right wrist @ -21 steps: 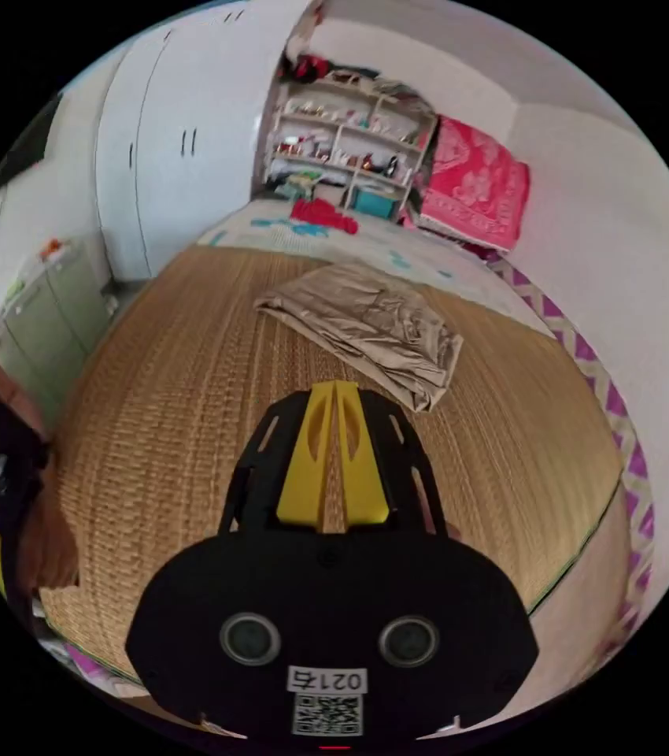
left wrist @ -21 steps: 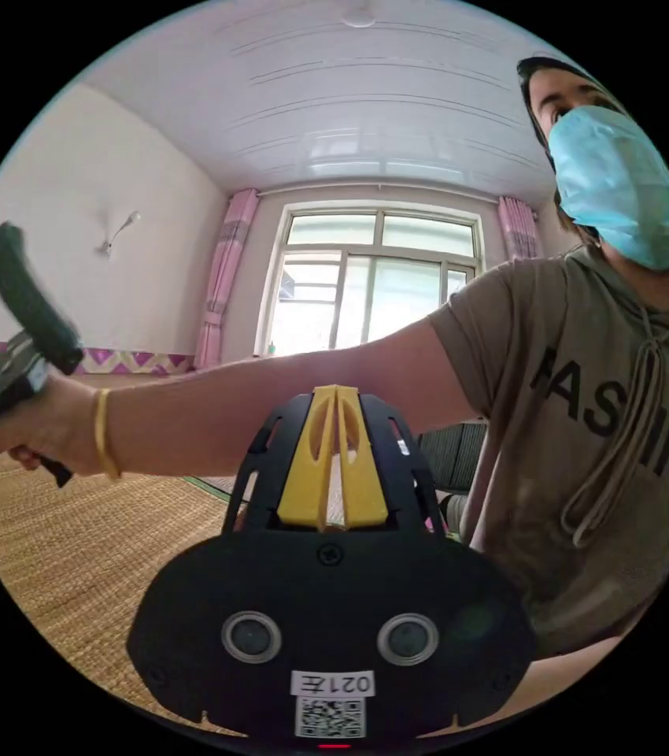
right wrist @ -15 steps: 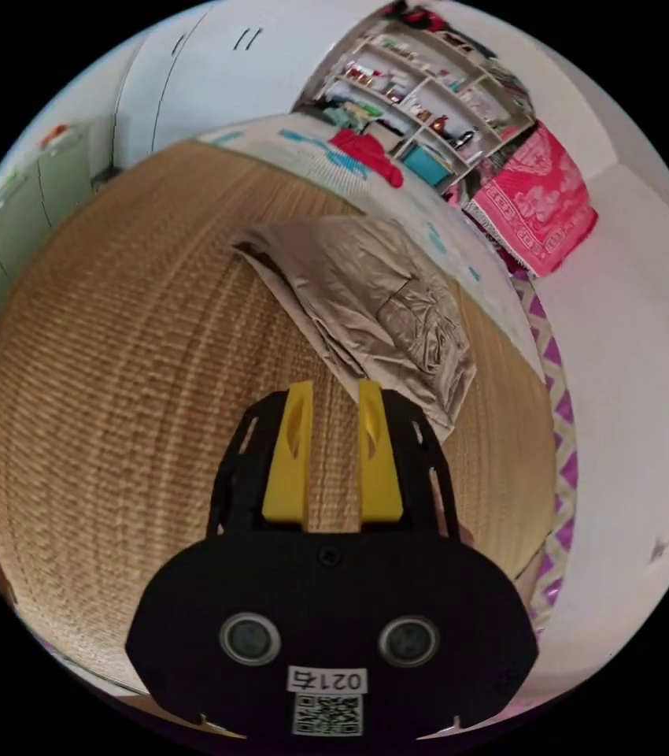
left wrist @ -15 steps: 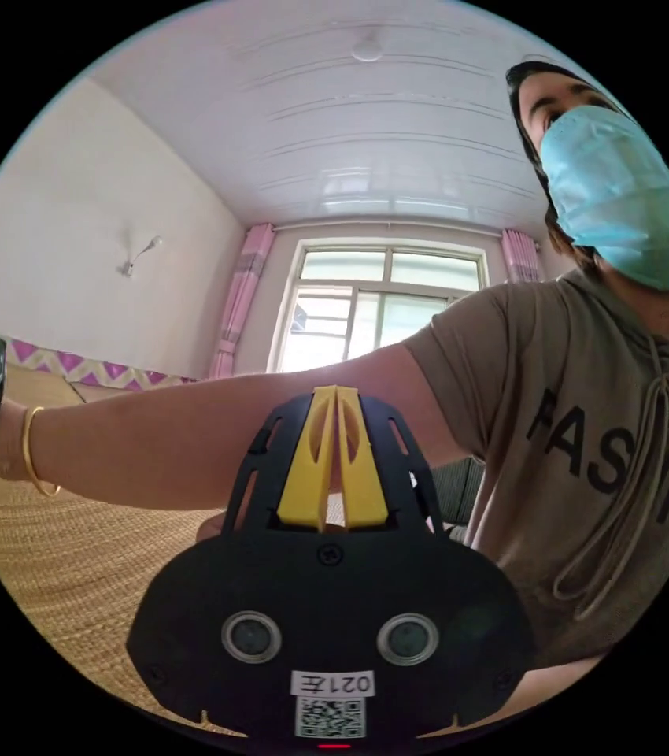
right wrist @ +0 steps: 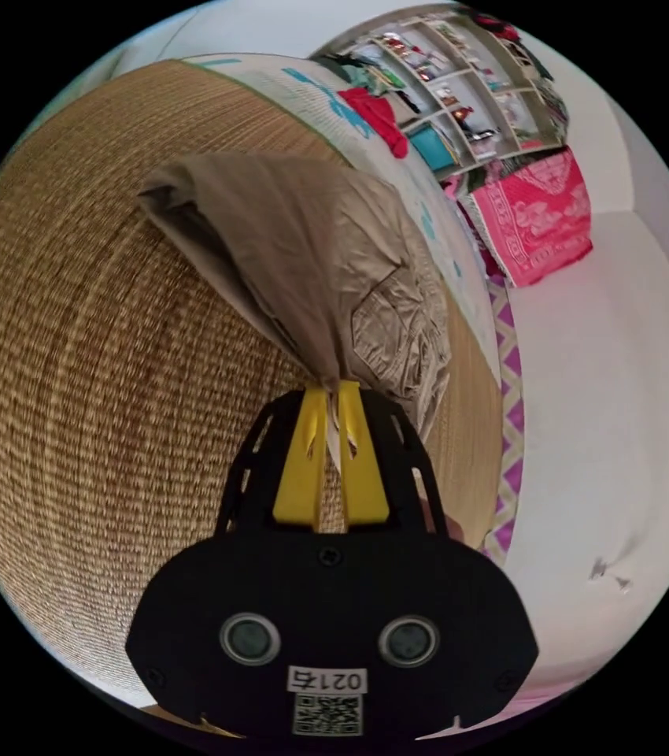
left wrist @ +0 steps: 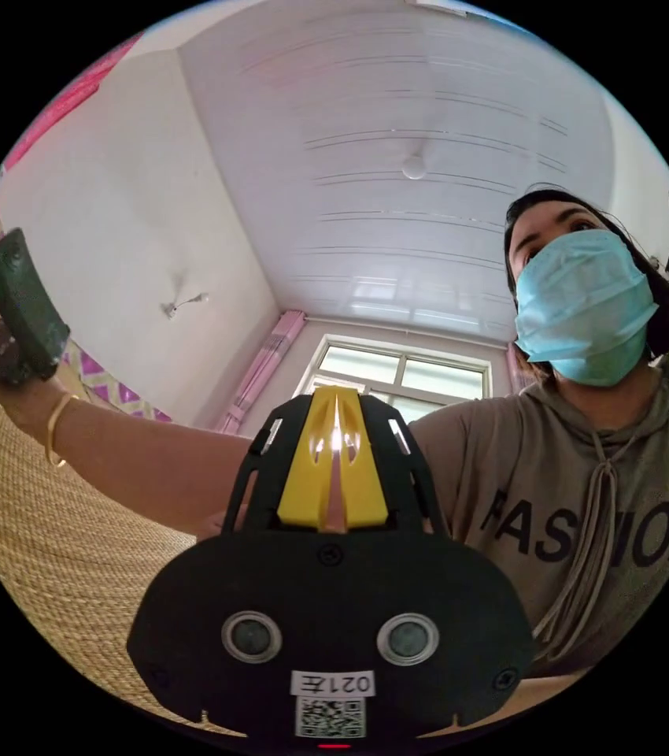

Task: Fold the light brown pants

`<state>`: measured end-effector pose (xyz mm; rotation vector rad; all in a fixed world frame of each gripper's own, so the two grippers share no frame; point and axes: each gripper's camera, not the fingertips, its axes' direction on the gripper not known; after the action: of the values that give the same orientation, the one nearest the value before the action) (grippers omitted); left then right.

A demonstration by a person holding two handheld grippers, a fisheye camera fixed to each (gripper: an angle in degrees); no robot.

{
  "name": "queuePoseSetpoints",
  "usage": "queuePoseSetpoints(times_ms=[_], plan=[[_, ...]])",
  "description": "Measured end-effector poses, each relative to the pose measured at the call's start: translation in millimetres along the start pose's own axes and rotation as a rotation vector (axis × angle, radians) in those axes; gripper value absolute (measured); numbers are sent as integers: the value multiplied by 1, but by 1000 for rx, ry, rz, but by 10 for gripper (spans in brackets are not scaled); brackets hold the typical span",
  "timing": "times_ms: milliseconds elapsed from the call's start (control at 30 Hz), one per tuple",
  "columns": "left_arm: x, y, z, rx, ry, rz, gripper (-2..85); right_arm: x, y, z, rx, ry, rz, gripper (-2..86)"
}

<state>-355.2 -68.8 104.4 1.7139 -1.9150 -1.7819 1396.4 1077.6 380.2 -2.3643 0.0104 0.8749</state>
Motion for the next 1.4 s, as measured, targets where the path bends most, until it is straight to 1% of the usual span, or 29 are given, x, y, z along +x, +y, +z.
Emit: queuePoseSetpoints(times_ms=[33, 133, 200, 233, 300, 333, 400, 433, 500, 533, 600, 633, 700, 733, 800, 867, 933, 1000, 1033, 1100, 1167, 1300, 1400], plan=[[-2, 2, 2, -11, -5, 2, -9, 3, 9, -3, -1, -7, 20, 0], [-16, 12, 12, -51, -18, -6, -9, 8, 78, -21, -45, -19, 77, -4], [-31, 21, 19, -66, -30, -32, -9, -3, 160, -44, -92, -2, 97, -5], [-35, 23, 21, -70, -32, -40, -9, -8, 184, -52, -108, 5, 102, -6], [-50, 31, 33, -116, -45, -74, -9, -32, 282, -86, -193, 27, 126, -6], [-54, 33, 38, -137, -53, -82, -9, -39, 307, -96, -218, 27, 141, -6], [-67, 43, 61, -243, -93, -108, -9, -70, 404, -141, -318, 26, 203, -6], [-70, 46, 67, -270, -101, -113, -9, -80, 427, -153, -346, 30, 217, -6], [-84, 59, 88, -359, -119, -136, -10, -122, 512, -199, -462, 22, 286, -6], [-87, 62, 93, -374, -117, -144, -10, -134, 531, -209, -491, 21, 305, -6], [-102, 73, 108, -426, -99, -173, -10, -180, 604, -245, -602, 10, 388, -6], [-106, 75, 112, -439, -94, -180, -10, -192, 621, -252, -631, 12, 407, -5], [-121, 86, 125, -490, -88, -207, -10, -238, 687, -279, -738, 26, 496, -3], [-125, 89, 128, -503, -89, -212, -10, -248, 702, -284, -751, 16, 527, -2], [-138, 99, 140, -553, -85, -228, -9, -288, 741, -303, -709, -1, 601, 5], [-150, 105, 146, -578, -69, -259, -9, -304, 761, -315, -667, 50, 649, 19], [-162, 109, 147, -563, -26, -294, -9, -305, 790, -334, -601, 66, 761, 38], [-180, 113, 140, -506, 5, -348, -9, -291, 860, -374, -410, -47, 1033, 75], [-184, 114, 137, -492, 6, -361, -9, -288, 883, -386, -349, -71, 1106, 83], [-195, 117, 133, -463, 10, -383, -9, -288, 980, -425, -117, -114, 1378, 98], [-199, 119, 136, -465, 10, -383, -9, -295, 1043, -436, -40, -121, 1512, 100], [-207, 123, 139, -461, 13, -387, -9, -321, 1159, -424, -45, -111, 1714, 105], [-214, 126, 137, -440, 15, -400, -9, -344, 1229, -419, -27, -94, 1859, 106]])
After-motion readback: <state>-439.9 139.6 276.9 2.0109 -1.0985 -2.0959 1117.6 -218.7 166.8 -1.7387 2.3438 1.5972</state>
